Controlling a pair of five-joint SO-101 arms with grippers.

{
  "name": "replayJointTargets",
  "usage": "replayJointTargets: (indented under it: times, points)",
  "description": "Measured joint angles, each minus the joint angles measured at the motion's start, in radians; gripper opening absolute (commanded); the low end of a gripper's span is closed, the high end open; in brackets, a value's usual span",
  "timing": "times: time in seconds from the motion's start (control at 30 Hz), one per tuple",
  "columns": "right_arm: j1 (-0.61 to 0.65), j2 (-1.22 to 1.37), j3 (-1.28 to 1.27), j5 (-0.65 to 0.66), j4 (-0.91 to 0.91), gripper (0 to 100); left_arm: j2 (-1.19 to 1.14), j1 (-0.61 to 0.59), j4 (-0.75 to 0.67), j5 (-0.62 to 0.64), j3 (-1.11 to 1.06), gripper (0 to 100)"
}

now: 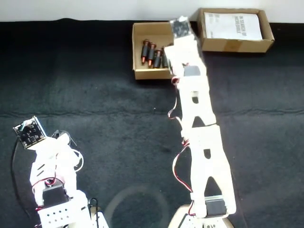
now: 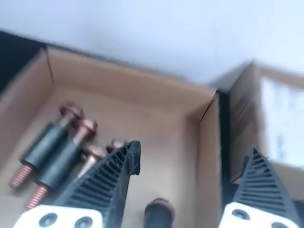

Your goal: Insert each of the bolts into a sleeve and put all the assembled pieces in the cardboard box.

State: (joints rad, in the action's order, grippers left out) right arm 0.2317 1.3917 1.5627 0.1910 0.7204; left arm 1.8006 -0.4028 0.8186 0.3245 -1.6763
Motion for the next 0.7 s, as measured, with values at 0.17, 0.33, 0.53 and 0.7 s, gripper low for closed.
replayJointTargets:
  times: [0.17, 0.33, 0.53, 0.7]
  points:
    - [-0.005, -0.015, 0.074, 0.000, 0.216, 31.5, 0.000, 0.000, 0.000, 0.000, 0.000, 1]
    - [-0.023, -0.176, 0.078, 0.000, 0.471, 31.5, 0.000, 0.000, 0.000, 0.000, 0.000, 1]
    - [-0.020, -0.368, 0.081, 0.000, 0.821, 31.5, 0.000, 0.000, 0.000, 0.000, 0.000, 1]
    - [-0.020, -0.497, 0.083, 0.000, 1.008, 31.4, 0.000, 0.000, 0.000, 0.000, 0.000, 1]
